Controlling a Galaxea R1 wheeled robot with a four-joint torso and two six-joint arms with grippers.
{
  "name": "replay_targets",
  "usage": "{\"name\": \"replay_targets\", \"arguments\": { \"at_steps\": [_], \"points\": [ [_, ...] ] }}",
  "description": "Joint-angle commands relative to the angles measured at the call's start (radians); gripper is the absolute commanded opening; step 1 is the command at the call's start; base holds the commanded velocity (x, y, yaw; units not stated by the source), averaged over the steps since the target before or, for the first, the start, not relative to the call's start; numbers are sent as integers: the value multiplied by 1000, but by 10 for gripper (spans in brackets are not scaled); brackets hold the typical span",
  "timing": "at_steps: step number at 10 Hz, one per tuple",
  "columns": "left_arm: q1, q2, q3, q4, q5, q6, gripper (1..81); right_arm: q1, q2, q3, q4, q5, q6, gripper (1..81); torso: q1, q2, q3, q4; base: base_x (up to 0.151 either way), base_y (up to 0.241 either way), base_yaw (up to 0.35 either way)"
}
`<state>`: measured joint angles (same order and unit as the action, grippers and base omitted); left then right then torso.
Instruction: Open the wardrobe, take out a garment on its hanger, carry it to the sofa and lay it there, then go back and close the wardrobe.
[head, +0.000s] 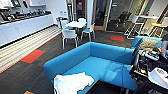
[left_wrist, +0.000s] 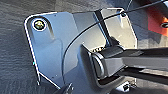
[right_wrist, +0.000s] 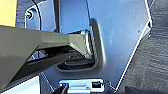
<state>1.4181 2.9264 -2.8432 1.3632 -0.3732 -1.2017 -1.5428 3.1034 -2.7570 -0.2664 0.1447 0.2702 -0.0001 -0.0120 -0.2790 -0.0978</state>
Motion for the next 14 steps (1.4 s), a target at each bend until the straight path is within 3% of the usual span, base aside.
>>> {"name": "replay_targets", "arguments": {
  "at_steps": [1, 9, 14],
  "points": [
    [-18, 7, -9, -4, 68, 1, 811, 11, 8, 7, -5, -63, -5, 811, 0, 0, 0, 0, 0, 0, 0],
    [-20, 14, -9, 1, 69, 2, 811, 14, 8, 7, -5, -63, -5, 811, 0, 0, 0, 0, 0, 0, 0],
    [-20, 14, -9, 1, 73, 2, 811, 12, 8, 5, -5, -62, -5, 811, 0, 0, 0, 0, 0, 0, 230]
  ]
}}
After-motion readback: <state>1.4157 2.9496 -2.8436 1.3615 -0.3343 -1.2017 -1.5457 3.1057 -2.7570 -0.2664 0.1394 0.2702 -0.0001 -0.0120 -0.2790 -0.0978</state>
